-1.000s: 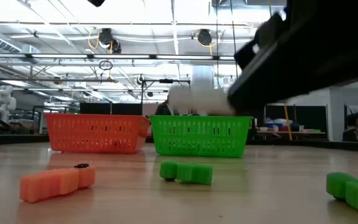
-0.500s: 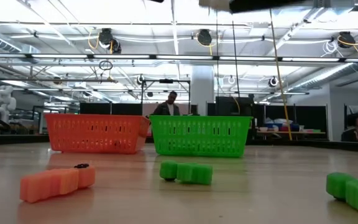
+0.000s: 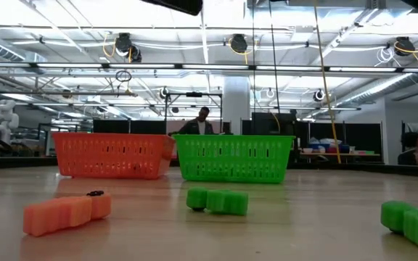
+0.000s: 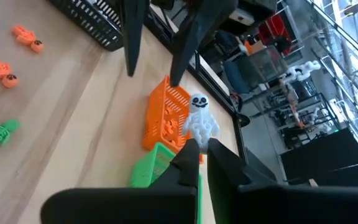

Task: Sort Halloween decoration
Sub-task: Put the white skeleton toy into the black bin

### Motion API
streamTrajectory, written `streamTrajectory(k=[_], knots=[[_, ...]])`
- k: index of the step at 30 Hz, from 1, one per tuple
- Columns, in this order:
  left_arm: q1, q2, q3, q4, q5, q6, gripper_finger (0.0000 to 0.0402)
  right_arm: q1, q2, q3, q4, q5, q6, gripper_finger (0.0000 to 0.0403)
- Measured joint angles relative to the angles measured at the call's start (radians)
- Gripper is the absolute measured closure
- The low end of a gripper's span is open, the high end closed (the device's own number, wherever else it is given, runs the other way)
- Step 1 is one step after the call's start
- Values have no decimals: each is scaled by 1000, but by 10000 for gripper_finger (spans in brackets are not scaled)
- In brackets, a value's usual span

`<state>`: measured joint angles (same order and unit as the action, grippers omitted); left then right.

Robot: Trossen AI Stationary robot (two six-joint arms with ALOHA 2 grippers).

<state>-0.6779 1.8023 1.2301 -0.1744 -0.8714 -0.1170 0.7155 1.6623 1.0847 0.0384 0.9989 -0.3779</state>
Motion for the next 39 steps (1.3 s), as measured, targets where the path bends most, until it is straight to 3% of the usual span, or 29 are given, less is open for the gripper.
streamTrajectory(k=[10, 18, 23, 39], knots=[[2, 0, 0, 23, -2, 14, 247, 0, 0, 0, 2, -12, 81, 403], [2, 0, 0, 210, 14, 188, 247, -15, 0, 0, 2, -209, 235, 403], [6, 0, 0, 234, 105, 237, 247, -31, 0, 0, 2, -217, 356, 403], [51, 0, 0, 233, 106, 227, 247, -52, 0, 0, 11, -248, 391, 403]])
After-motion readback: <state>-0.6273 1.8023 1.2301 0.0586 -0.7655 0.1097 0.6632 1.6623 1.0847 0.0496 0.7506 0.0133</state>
